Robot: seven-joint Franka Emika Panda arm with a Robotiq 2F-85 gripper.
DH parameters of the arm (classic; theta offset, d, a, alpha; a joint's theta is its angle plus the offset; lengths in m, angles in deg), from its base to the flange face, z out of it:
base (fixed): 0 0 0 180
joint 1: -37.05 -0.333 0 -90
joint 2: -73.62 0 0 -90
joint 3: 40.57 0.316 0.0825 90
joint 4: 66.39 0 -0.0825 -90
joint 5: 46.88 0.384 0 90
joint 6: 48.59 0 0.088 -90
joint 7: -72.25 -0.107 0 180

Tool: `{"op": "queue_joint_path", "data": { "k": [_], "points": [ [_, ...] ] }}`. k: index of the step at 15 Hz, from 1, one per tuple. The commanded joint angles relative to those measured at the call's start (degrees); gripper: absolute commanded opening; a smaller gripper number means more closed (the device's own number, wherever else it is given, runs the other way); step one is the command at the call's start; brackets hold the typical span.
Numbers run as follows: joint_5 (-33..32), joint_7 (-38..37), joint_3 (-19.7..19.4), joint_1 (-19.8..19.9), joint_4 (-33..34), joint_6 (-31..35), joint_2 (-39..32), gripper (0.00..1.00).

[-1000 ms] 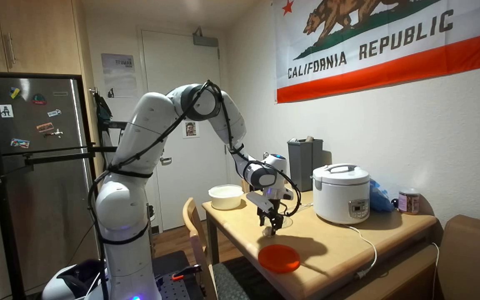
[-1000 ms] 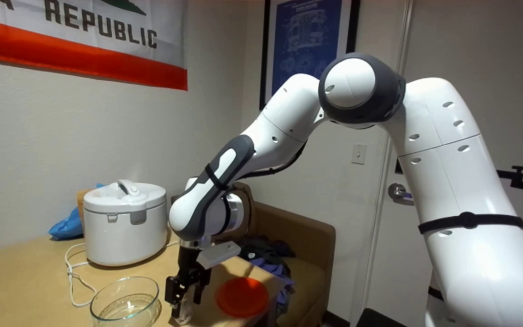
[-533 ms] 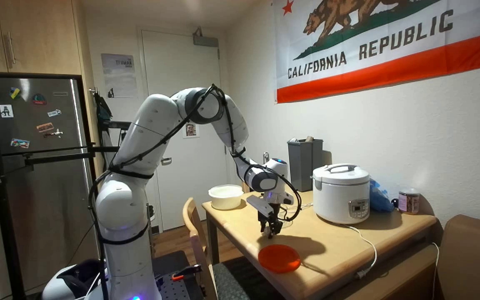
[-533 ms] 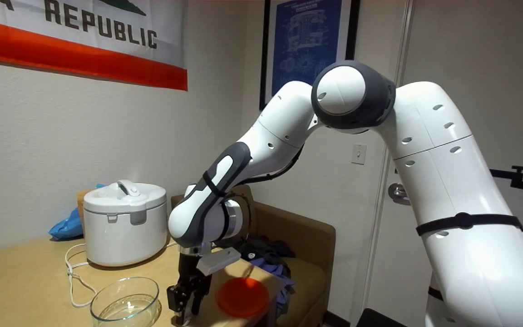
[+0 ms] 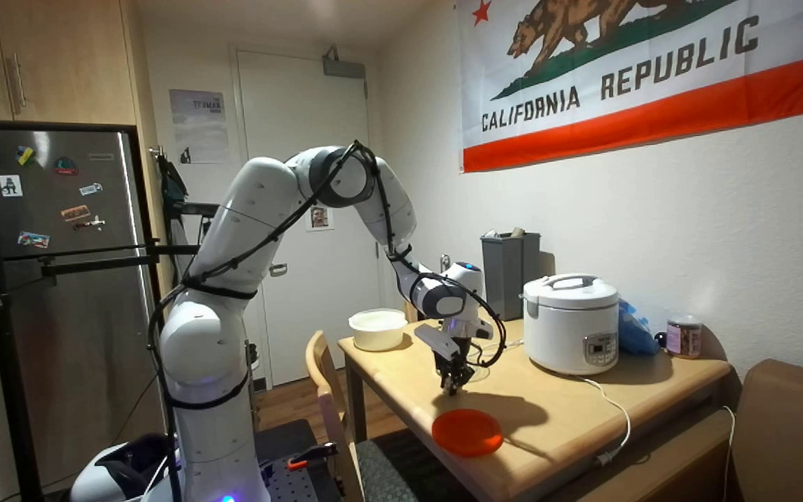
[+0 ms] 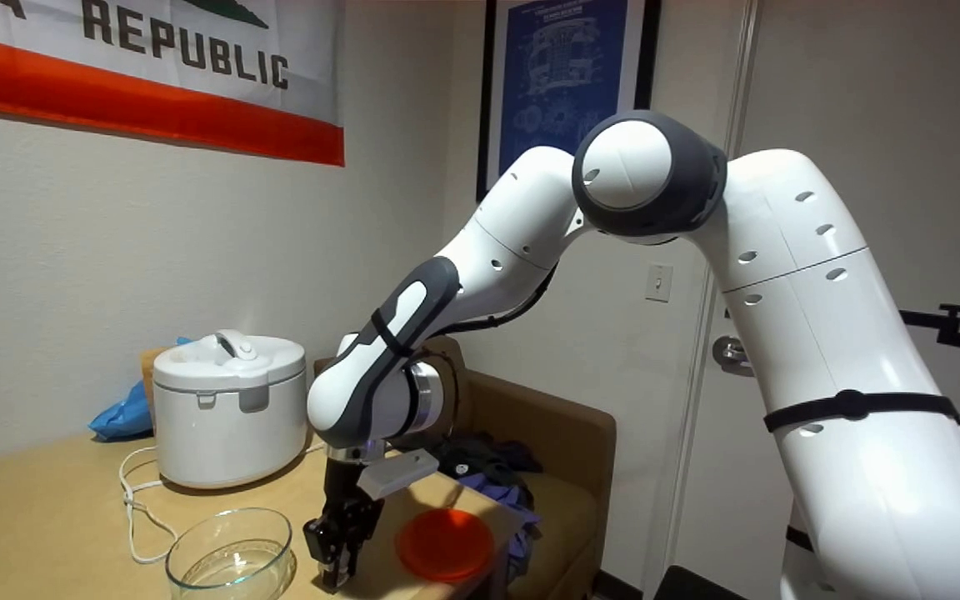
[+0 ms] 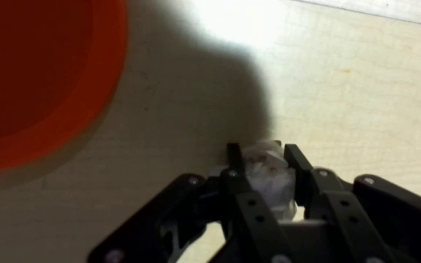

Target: Place the crumpled paper in the clear bowl then cover the bowl with the orange lid

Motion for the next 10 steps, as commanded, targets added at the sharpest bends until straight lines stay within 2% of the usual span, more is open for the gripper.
{"op": "queue_joint_path", "data": {
  "k": [1,10],
  "points": [
    [0.4,-0.8,0.8,0.3,-1.0,0.5,2.9,0.36],
    [0.0,-0.8,0.6,-0.4,-1.9,1.3,10.2,0.4]
  ]
}}
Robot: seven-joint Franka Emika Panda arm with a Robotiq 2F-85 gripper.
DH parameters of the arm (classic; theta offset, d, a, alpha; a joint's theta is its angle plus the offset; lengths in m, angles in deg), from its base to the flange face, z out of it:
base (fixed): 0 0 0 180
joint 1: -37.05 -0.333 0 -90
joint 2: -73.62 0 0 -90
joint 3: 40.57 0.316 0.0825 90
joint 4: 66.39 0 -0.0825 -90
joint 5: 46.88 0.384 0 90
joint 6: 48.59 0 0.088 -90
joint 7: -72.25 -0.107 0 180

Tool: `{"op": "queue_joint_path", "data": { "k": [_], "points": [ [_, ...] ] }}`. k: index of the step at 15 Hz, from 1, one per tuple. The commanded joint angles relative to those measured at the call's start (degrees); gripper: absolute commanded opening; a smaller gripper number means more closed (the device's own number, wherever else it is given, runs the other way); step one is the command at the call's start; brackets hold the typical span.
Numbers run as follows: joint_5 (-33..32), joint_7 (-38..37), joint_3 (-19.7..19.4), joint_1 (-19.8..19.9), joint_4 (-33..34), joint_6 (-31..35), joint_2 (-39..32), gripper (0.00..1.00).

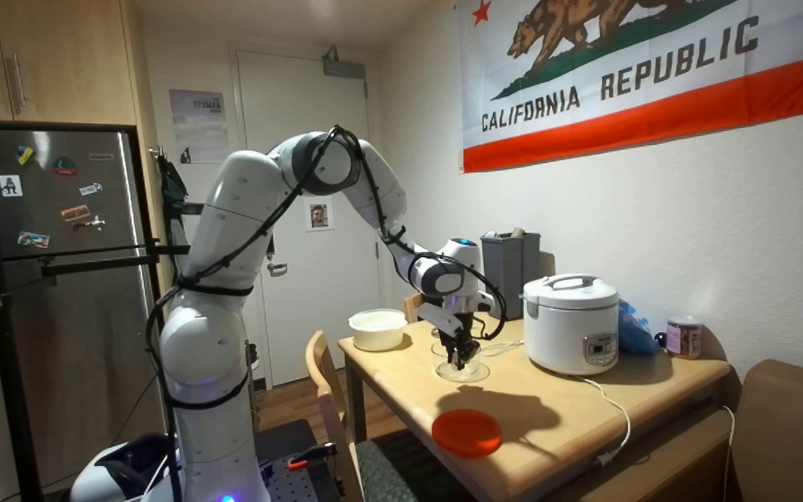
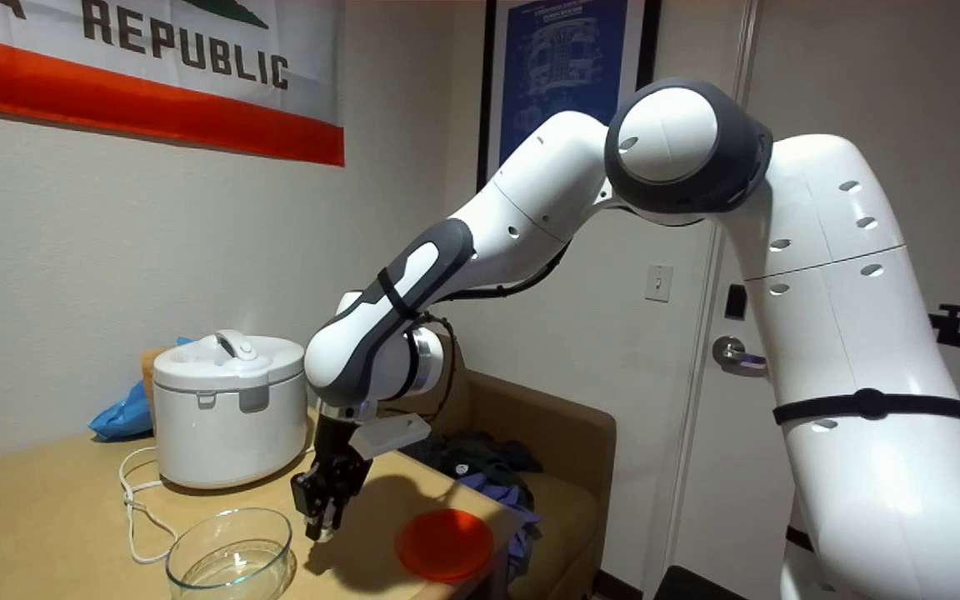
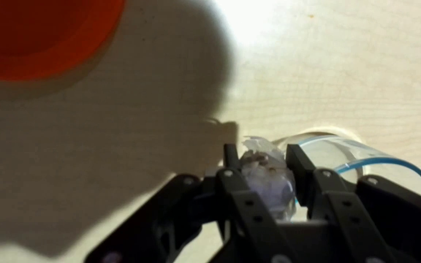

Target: Place the crumpled paper in the clear bowl then cover the bowl with the orange lid

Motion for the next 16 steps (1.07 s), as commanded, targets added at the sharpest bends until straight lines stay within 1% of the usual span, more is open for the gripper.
{"op": "queue_joint_path", "data": {
  "k": [1,2,3,6,7,8,9,10,11,13,16],
  "points": [
    [-0.4,-0.9,0.1,-0.6,-1.6,0.6,4.9,0.39],
    [-0.7,-1.0,0.0,-0.9,-1.3,0.4,5.5,0.39],
    [-1.2,-1.3,0.0,-1.4,-0.5,0.0,5.9,0.41],
    [-3.0,-1.8,-0.1,-3.0,2.0,-1.2,6.1,0.4],
    [-4.0,-2.1,0.0,-3.7,3.2,-1.8,5.7,0.43],
    [-4.8,-2.2,0.0,-4.4,4.3,-2.3,5.2,0.44],
    [-6.1,-2.6,-0.1,-5.2,5.7,-3.0,4.4,0.43],
    [-7.1,-2.7,-0.1,-5.8,6.7,-3.8,3.7,0.43],
    [-7.9,-2.7,0.0,-6.4,8.1,-4.8,2.7,0.39],
    [-9.1,-3.2,-0.1,-7.3,10.4,-7.0,0.7,0.37],
    [-9.4,-2.8,0.0,-7.7,12.6,-9.1,-1.7,0.41]
  ]
}}
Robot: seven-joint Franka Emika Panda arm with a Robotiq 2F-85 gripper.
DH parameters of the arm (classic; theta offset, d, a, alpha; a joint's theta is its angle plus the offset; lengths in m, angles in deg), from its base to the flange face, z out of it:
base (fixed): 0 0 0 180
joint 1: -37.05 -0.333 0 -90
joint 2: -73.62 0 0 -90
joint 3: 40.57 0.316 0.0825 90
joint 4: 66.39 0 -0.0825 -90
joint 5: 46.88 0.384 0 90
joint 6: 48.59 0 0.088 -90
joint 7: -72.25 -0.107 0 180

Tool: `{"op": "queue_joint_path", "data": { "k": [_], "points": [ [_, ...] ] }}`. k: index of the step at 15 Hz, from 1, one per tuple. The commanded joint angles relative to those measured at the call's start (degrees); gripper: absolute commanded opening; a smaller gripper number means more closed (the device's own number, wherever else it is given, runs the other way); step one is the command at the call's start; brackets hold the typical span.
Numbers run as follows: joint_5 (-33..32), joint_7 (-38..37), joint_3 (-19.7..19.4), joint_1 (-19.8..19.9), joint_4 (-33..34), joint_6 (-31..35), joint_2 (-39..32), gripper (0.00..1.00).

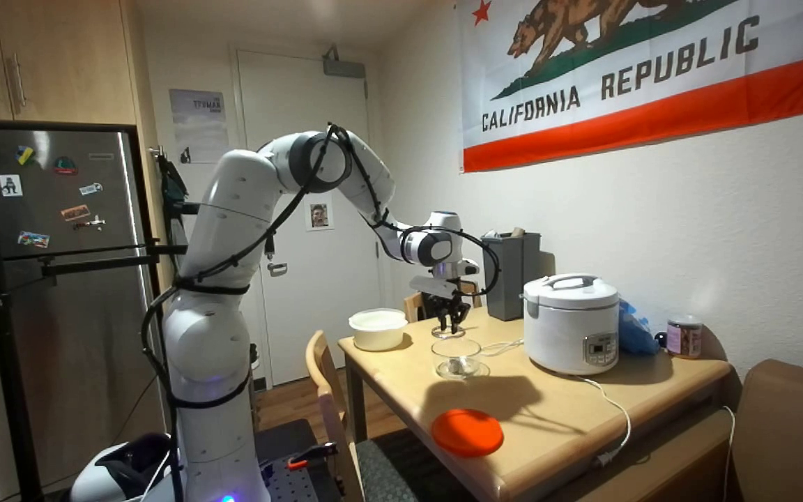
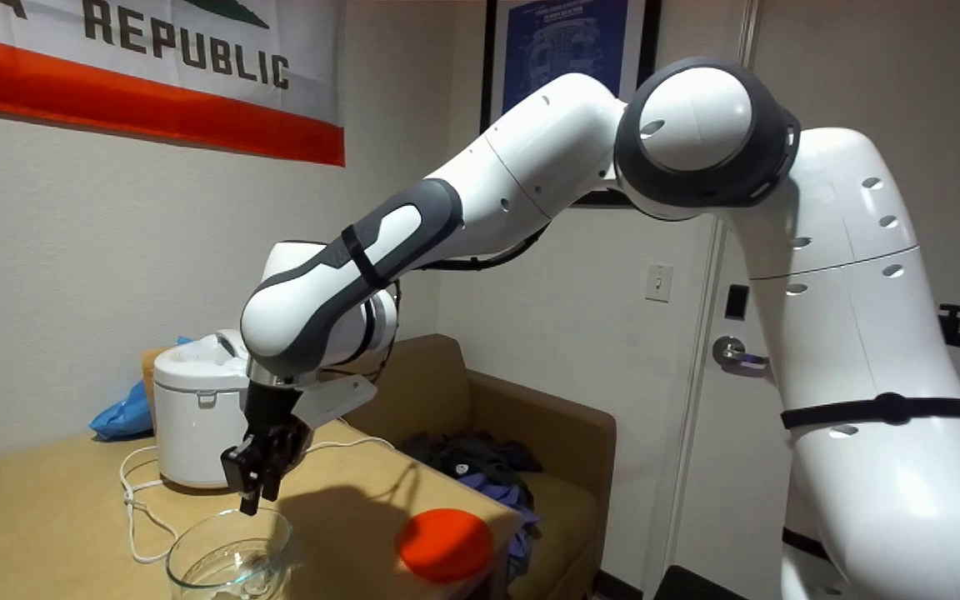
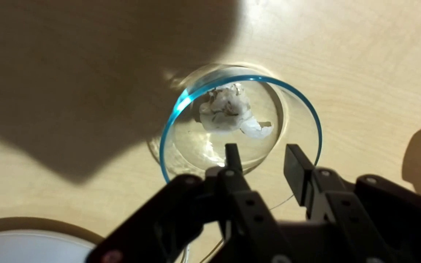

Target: Place the crumpled paper in the clear bowl then cover the bowl with the orange lid

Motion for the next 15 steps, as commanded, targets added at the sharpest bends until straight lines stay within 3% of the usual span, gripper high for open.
{"op": "queue_joint_path", "data": {
  "k": [1,4,5,6,9,11,13,15],
  "points": [
    [-1.2,-1.4,-0.1,-0.3,3.7,-3.1,-3.1,0.43],
    [-0.1,-1.5,-0.3,0.7,0.3,-1.0,-1.4,0.38],
    [0.6,-1.5,-0.4,1.3,-1.5,-0.4,0.1,0.45],
    [1.3,-1.5,-0.5,1.9,-3.7,0.4,1.8,0.45],
    [3.5,-1.8,-0.8,3.6,-9.7,1.8,6.5,0.63],
    [4.8,-2.6,-1.3,4.4,-14.9,2.3,10.9,0.84],
    [5.8,-4.0,-2.0,4.9,-19.8,2.7,14.8,0.96],
    [7.3,-6.1,-2.9,5.4,-25.8,3.2,19.5,1.0]
  ]
}}
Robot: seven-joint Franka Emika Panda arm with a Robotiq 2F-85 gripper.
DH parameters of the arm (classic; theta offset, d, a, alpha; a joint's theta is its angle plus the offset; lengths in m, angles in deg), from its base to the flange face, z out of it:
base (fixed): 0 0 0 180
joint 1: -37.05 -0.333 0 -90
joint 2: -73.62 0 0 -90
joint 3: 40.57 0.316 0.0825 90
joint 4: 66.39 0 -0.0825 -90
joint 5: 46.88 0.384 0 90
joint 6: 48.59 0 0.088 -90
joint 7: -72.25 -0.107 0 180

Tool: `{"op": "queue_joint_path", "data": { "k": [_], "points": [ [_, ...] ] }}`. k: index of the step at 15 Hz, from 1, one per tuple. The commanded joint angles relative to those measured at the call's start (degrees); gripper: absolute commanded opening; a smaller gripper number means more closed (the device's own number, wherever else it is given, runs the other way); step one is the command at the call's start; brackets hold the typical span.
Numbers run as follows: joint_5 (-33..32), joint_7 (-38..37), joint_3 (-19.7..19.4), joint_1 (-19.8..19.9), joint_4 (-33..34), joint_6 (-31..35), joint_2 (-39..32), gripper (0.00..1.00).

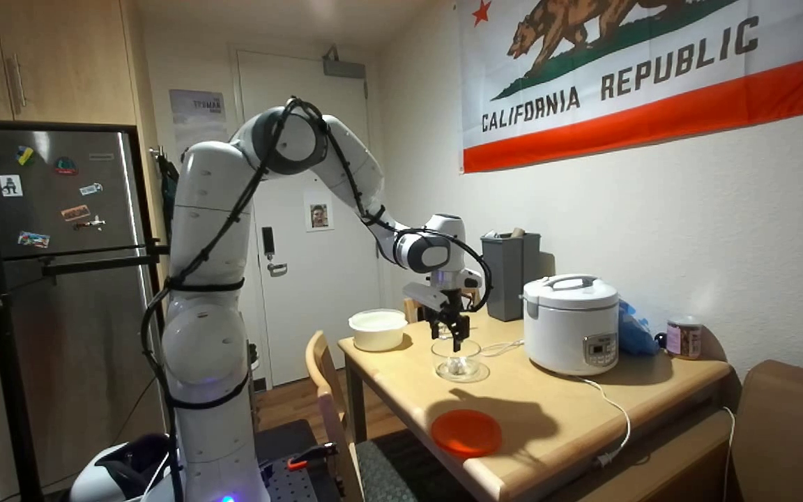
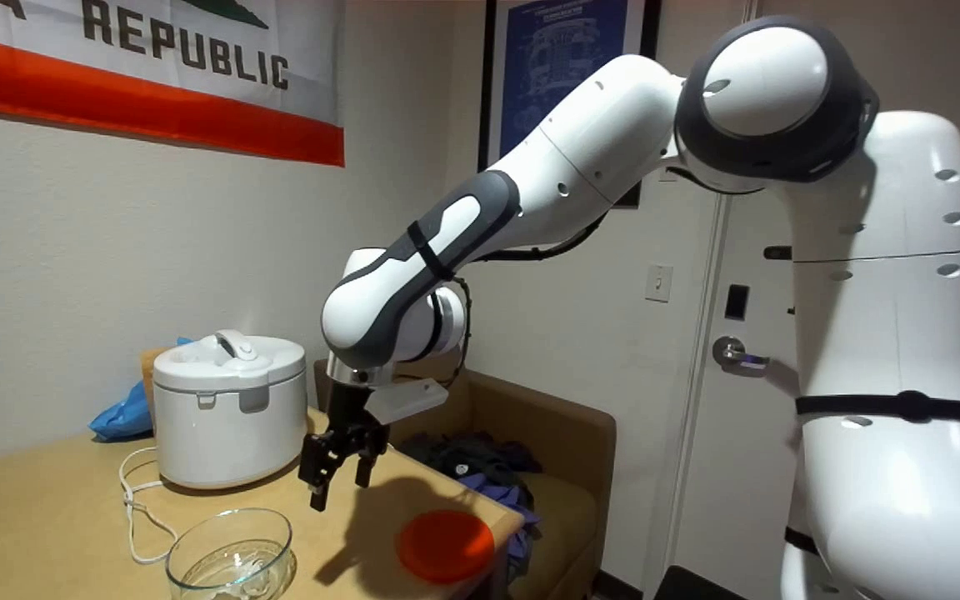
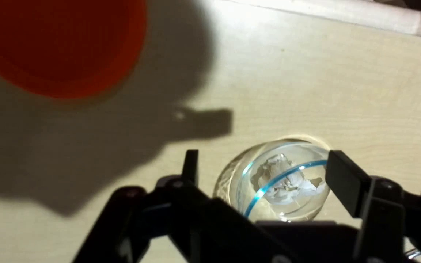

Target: Place the crumpled paper in the clear bowl then cover the bowl with the orange lid

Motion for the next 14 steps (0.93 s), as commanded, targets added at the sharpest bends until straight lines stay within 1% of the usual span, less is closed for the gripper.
{"op": "queue_joint_path", "data": {
  "k": [1,4,8,10,12,13,14],
  "points": [
    [4.7,-3.4,-1.3,0.9,-13.3,2.6,11.1,1.0],
    [12.4,-3.1,-3.3,1.4,-21.4,3.5,16.3,1.0],
    [21.7,-1.8,-6.0,0.7,-27.8,5.7,18.8,1.0],
    [25.7,-0.9,-6.9,0.4,-29.4,7.0,18.4,1.0],
    [27.9,2.7,-6.7,-0.5,-28.7,6.7,17.7,1.0],
    [25.2,0.2,-6.8,0.5,-27.9,5.5,16.7,1.0],
    [25.8,1.0,-6.8,0.3,-28.0,5.5,16.7,1.0]
  ]
}}
